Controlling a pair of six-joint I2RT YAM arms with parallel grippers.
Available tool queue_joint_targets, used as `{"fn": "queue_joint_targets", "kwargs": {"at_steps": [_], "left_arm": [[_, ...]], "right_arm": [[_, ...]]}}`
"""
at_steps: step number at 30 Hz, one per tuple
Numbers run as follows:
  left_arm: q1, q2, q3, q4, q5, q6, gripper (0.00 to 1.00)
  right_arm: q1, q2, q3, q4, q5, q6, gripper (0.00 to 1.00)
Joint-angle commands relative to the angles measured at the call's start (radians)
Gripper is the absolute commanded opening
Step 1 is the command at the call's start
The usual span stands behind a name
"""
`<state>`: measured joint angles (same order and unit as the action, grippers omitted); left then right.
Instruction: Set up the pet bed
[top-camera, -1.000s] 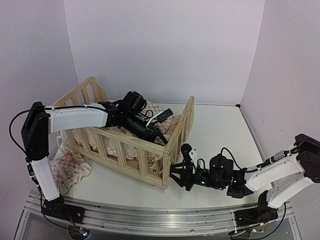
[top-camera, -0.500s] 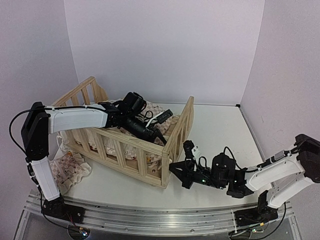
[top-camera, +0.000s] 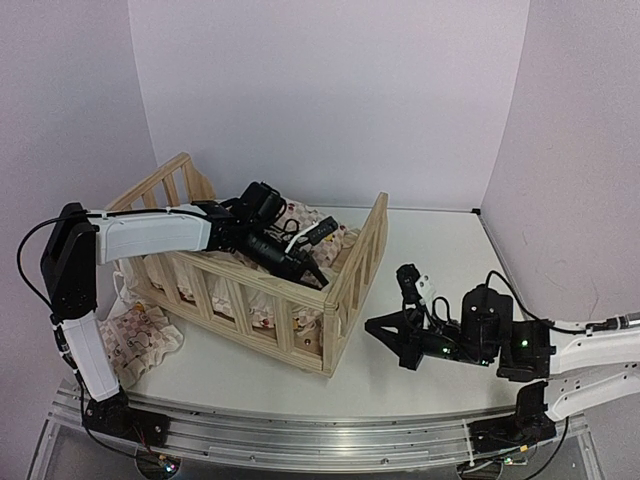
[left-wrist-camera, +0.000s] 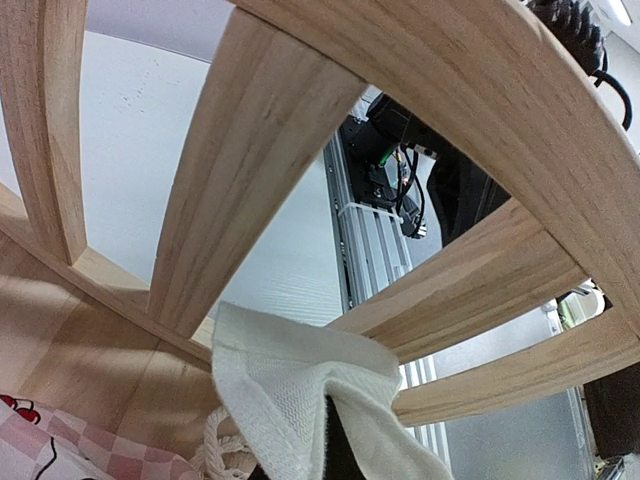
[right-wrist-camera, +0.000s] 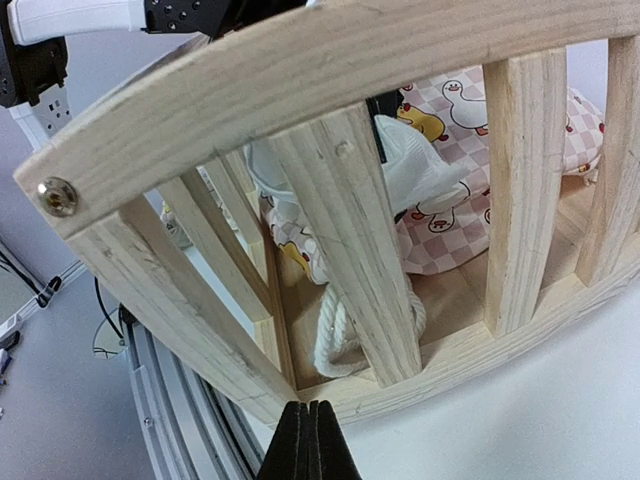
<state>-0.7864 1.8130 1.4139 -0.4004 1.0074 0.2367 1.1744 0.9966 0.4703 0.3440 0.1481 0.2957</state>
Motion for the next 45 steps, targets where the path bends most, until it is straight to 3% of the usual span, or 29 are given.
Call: {"fn": "queue_joint_targets", "kwargs": {"at_steps": [1,4,14,18,34,42,45], "left_arm": [[0.001,-0.055,0.034,-0.017,-0.01,0.05,0.0],[0.001,-0.057,0.025,0.002,-0.006,0.039,0.0],[0.001,-0.055,0.018,0.035,0.006,0.006,0.0],[0.001,-0.055,0.011,0.04,0.01,-0.001,0.0],[-0.001,-0.055,-0.003,0.069,0.028,-0.03,0.0],[-0.002,-0.055,-0.007,0.08,0.037,-0.042,0.0],[-0.002,-0.055,-0.007,0.082,0.04,-0.046,0.0]], "right_arm": [[0.005,-0.046,0.105,-0.276,-0.03,-0.01,0.0],[0.005,0.001,0.088,-0.219,-0.031,-0.002,0.0],[0.006,0.227,0.049,0.171,-0.02,0.056,0.24],[0.008,0.271,0.038,0.254,-0.023,0.086,0.26],[0.013,0.336,0.037,0.291,0.055,0.161,0.31],[0.014,0.374,0.052,0.291,0.059,0.179,0.3],[0.015,0.383,0.057,0.293,0.065,0.176,0.25]]}}
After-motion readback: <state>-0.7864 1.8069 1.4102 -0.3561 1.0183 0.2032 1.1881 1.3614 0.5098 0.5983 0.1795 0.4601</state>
